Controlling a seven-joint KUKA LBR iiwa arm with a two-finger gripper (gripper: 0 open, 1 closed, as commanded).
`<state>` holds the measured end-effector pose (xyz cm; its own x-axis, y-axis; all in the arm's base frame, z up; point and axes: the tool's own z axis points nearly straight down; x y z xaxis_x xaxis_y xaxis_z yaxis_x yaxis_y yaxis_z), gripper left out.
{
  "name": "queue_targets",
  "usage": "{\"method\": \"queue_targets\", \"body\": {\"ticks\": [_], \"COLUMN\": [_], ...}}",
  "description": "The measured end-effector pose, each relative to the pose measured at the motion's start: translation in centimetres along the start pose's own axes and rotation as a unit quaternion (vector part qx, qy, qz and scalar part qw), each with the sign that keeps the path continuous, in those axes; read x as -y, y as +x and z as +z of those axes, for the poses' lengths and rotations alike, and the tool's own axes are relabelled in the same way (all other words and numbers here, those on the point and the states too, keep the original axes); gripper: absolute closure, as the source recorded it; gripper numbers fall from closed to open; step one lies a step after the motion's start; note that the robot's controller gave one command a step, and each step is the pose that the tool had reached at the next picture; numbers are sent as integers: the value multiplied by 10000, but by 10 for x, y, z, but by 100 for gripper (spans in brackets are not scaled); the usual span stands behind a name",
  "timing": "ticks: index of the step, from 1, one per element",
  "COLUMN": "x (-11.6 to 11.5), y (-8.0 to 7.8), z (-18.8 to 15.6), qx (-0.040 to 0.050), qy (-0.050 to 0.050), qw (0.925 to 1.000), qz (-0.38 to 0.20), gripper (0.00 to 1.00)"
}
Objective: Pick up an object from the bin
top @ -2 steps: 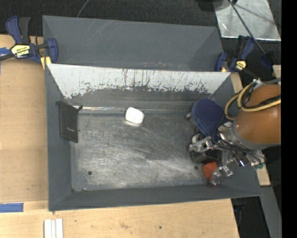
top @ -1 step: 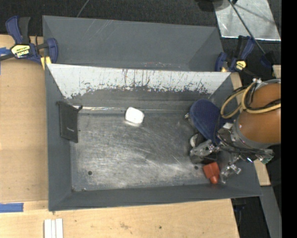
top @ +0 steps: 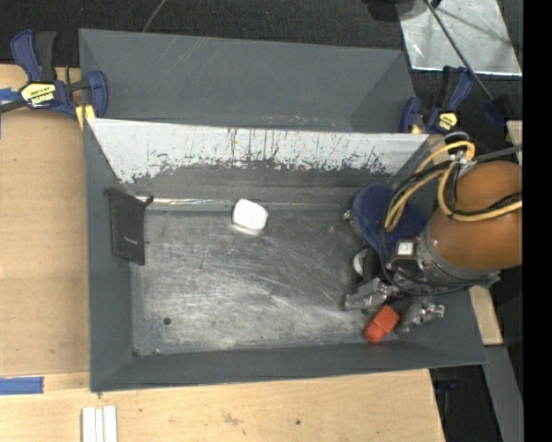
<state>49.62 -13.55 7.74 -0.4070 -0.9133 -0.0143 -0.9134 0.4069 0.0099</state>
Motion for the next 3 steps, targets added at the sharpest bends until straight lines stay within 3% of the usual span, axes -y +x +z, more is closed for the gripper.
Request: {"method": "queue_targets", "body": {"ticks": [1,2,3], "x": [-22,-19,-20], "y": [-23,-22,-23], "z": [4,4,-7], "qx": [-78,-72,-77], "qy": [-2,42,26], "qw": [9687,9689,9692], "qz": [-2479,-2472,-2461], "gripper": [0,100,100]}}
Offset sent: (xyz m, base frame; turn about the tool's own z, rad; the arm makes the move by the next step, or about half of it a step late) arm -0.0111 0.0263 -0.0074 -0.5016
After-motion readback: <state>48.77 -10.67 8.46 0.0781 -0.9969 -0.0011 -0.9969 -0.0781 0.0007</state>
